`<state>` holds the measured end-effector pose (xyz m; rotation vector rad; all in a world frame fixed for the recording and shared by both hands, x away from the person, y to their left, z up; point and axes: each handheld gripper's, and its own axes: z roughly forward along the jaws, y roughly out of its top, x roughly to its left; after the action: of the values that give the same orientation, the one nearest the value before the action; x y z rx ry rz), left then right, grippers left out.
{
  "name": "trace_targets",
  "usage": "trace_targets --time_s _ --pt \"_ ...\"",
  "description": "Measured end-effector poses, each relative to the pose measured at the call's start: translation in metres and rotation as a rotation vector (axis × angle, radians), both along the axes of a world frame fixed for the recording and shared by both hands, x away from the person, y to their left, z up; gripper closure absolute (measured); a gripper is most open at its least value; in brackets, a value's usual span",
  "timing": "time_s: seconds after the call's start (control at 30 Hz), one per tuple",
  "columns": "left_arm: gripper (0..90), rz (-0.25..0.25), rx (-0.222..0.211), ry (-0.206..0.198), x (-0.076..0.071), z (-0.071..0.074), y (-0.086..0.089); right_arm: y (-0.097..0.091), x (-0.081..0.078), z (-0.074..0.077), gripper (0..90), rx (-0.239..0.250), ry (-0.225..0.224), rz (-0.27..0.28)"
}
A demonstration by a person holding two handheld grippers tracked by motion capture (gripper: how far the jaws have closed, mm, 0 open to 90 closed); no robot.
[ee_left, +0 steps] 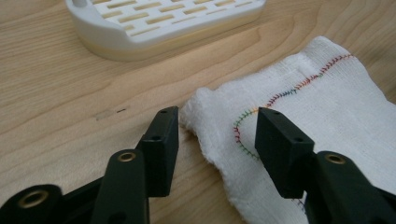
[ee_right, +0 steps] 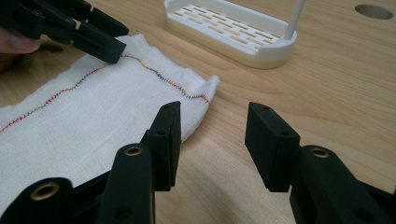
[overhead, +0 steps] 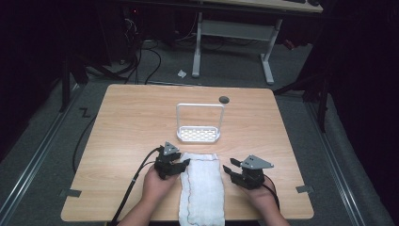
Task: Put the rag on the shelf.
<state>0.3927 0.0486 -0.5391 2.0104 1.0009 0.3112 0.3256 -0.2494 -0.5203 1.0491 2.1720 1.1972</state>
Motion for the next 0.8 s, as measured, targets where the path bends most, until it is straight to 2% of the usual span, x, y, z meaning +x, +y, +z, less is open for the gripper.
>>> trace_targets --time_s 0.07,0.17,0.3,0.37,0.47,0.6,0.73,0.8 --pt "52.5 -0.013 0.006 -0.003 0.003 0.000 -0.004 0.001 0.001 -0.001 55.7 -0.004 0.008 -0.003" --pt "65.2 -0.017 0.008 -0.005 0.004 0.000 -0.007 0.000 0.004 -0.003 53.6 -0.023 0.025 -0.025" --pt "74.4 -0.032 0.011 -0.003 0.002 0.000 -0.010 -0.003 0.005 -0.001 51.2 0.007 0.026 -0.033" --pt "78.7 -0.043 -0.008 0.014 0.004 -0.001 -0.008 -0.003 0.004 -0.001 50.9 0.014 0.017 -0.033" --pt "81.2 -0.041 -0.037 0.040 0.006 -0.001 -0.006 -0.001 0.005 -0.002 48.6 0.020 0.021 -0.026" --pt "81.7 -0.042 -0.037 0.041 0.006 -0.001 -0.006 0.008 0.010 -0.004 46.2 0.038 0.075 -0.018" --pt "81.5 -0.042 -0.038 0.041 0.006 -0.001 -0.006 0.021 0.029 0.002 46.6 0.046 0.110 -0.038" --pt "81.5 -0.044 -0.039 0.043 0.006 -0.001 -0.005 0.028 0.040 0.004 47.4 0.031 0.111 -0.051"
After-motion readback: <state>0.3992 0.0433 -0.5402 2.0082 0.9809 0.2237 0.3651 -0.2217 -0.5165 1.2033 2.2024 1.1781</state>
